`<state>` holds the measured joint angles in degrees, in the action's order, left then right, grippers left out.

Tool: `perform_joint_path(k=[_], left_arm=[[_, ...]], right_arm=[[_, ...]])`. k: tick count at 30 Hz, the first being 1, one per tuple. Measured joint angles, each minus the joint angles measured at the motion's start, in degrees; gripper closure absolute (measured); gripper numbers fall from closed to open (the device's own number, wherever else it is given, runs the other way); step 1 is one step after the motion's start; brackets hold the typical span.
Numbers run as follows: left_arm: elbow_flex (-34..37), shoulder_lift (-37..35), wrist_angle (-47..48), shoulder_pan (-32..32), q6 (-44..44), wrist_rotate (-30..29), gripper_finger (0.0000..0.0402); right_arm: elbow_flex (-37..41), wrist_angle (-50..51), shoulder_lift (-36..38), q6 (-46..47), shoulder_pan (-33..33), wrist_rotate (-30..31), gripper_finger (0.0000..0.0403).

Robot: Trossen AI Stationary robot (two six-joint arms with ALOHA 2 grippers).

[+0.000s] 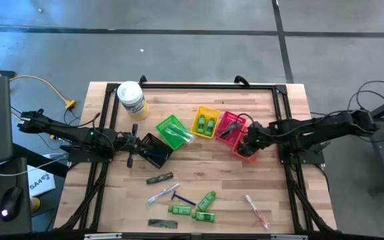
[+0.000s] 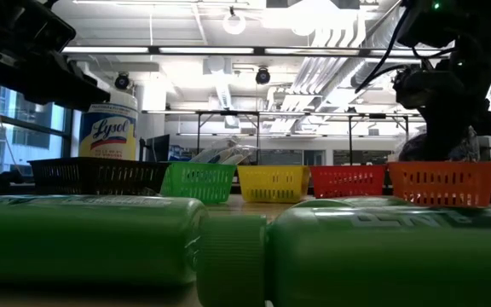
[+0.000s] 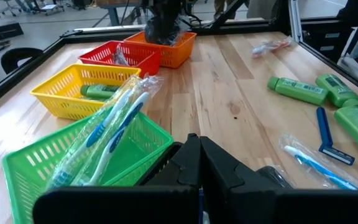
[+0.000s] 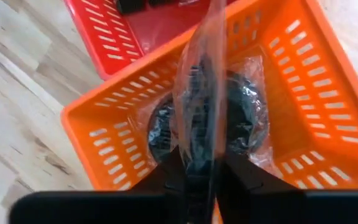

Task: Pick & Place Travel size toiletries
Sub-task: Put the black hair brush into the orange bin

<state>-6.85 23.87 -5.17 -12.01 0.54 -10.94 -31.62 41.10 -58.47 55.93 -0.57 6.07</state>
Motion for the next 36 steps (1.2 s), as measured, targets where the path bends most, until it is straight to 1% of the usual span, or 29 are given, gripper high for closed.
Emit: perform_joint_path(k=[5,11,14,17,21,29,33,36], left_arm=[[0.0,0.0,1.0,0.0,0.1,0.0,0.0401],[0.0,0.0,1.1,0.0,0.1,0.0,0.0401],[0.0,0.0,1.1,0.0,0.1,0.0,0.0401],[0.0,0.0,1.1,0.0,0.0,0.0,0.0401],[0.0,0.0,1.1,0.0,0.0,0.0,0.0401],[0.0,0.0,1.1,0.0,0.0,0.0,0.0401],[0.0,0.0,1.1,0.0,-0.3,0.0,0.0401],[0.0,0.0,1.1,0.0,-0.3,0.0,0.0401]], right_arm=[[0.0,1.1,-0.1,-1.9,0.4,1.7,0.0297],[0.0,1.0,0.3,-2.2,0.4,1.2,0.0219],[0.0,0.7,0.4,-2.3,0.4,1.1,0.0189],[0.0,0.7,1.3,-3.8,0.4,1.0,0.0168],[0.0,0.7,4.1,-3.9,0.4,1.5,0.0156],[0.0,1.6,12.2,-5.1,0.4,4.0,0.016],[0.0,2.4,15.1,-7.6,0.4,4.0,0.016],[0.0,4.0,15.9,-7.9,0.4,4.7,0.016]])
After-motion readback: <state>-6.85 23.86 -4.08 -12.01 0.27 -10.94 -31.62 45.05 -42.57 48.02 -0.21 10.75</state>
